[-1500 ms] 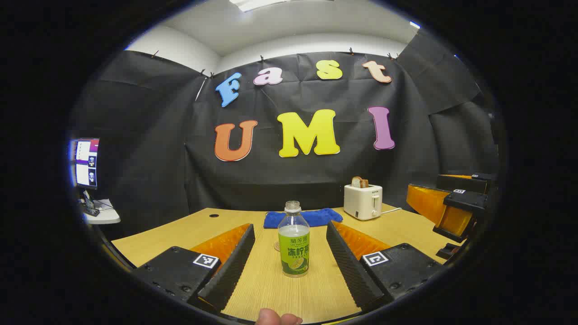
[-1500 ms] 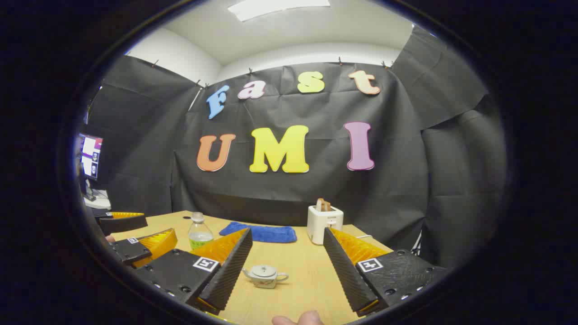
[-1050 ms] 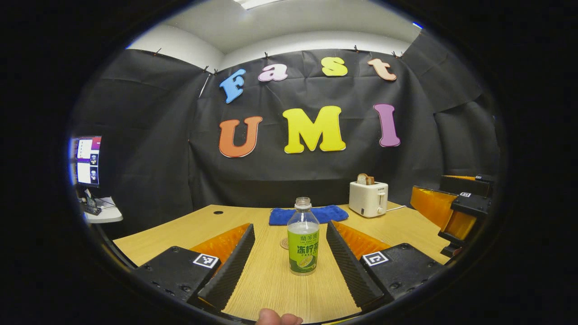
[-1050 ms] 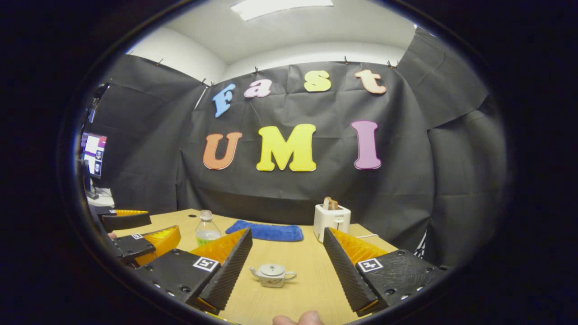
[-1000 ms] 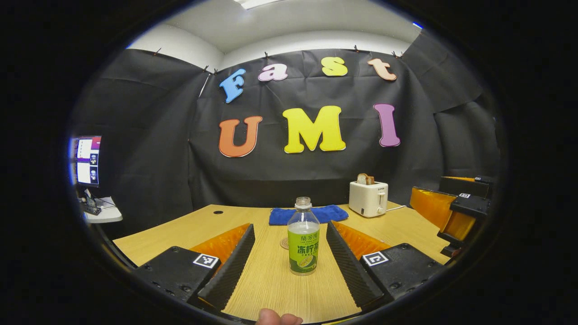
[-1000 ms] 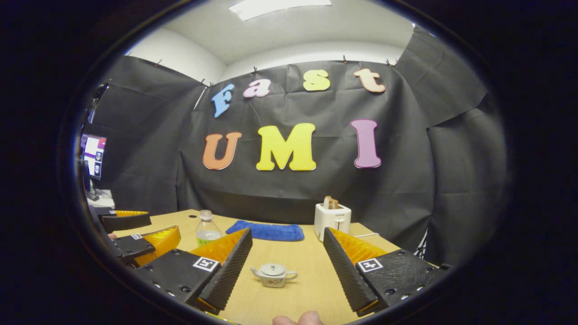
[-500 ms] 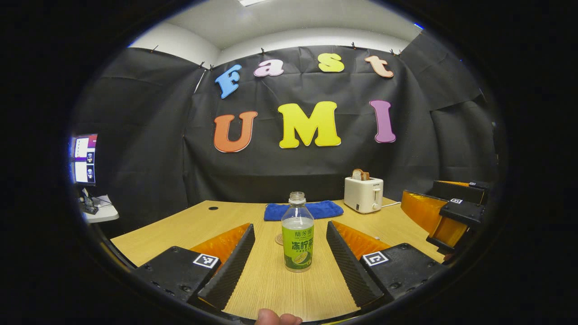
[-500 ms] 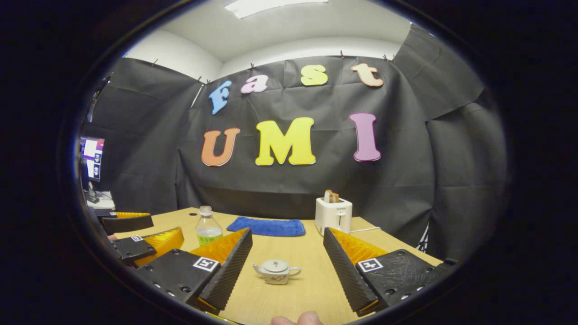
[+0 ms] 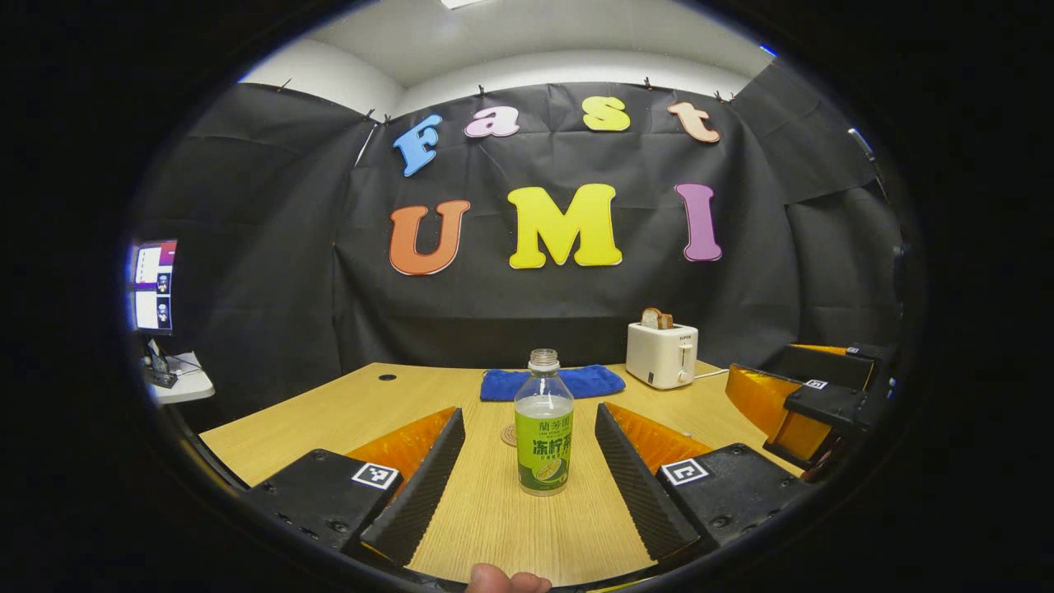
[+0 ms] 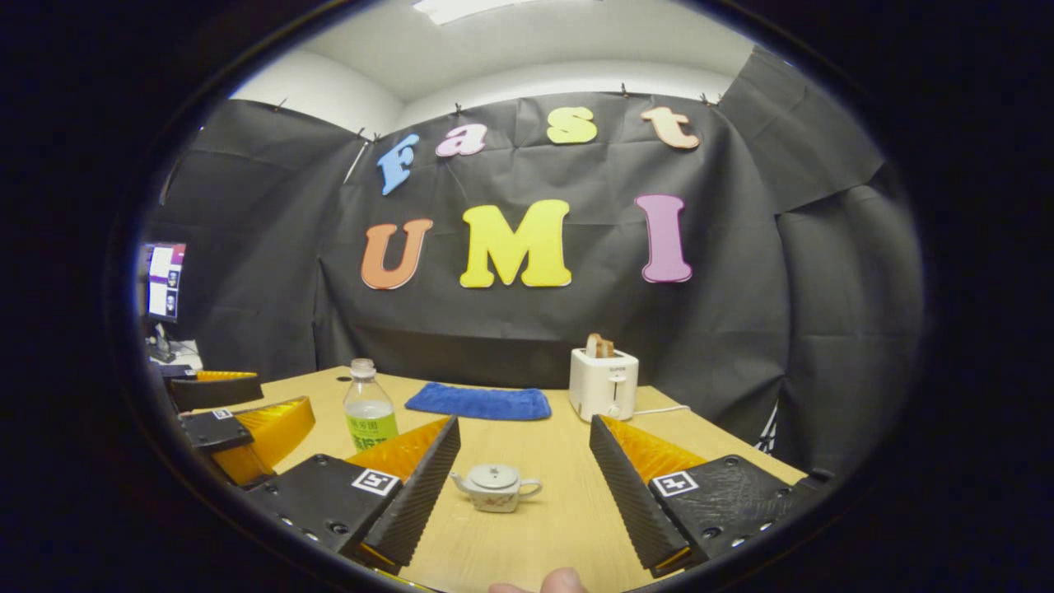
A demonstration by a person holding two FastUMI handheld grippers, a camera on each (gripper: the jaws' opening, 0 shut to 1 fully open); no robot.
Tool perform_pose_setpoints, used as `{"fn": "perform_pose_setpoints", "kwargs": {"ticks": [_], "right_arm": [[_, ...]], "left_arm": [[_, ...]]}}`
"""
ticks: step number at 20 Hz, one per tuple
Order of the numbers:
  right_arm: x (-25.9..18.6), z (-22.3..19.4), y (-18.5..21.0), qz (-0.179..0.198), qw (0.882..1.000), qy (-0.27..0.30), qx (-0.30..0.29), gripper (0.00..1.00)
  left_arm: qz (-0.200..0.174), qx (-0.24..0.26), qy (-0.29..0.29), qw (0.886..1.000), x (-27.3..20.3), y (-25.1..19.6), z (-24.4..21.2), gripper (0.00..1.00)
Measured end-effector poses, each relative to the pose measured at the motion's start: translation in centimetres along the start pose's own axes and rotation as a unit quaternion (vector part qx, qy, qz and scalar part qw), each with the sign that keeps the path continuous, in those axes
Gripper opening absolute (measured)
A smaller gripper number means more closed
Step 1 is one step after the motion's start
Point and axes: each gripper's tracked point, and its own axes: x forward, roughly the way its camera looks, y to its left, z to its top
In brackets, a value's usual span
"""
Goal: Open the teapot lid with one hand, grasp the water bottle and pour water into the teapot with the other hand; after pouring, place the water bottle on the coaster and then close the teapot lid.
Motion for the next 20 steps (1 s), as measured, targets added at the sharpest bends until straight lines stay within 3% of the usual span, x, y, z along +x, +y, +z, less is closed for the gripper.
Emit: {"fn": "perform_pose_setpoints", "kwargs": {"ticks": [15,19,20], "right_arm": [[8.3,-7.2,1.8,0.001,0.997,0.082,-0.002,0.96],[9.7,-8.5,2.7,0.008,0.995,0.099,-0.013,0.87],[9.9,-8.6,3.1,0.011,0.995,0.102,-0.016,0.78]], "left_arm": [[-0.004,-0.007,0.009,1.0,0.2,0.8,-0.5,0.99],[-0.002,-0.005,0.013,1.0,0.3,1.0,-0.8,1.0],[-0.002,-0.005,0.014,1.0,0.2,1.0,-0.9,1.0]]}}
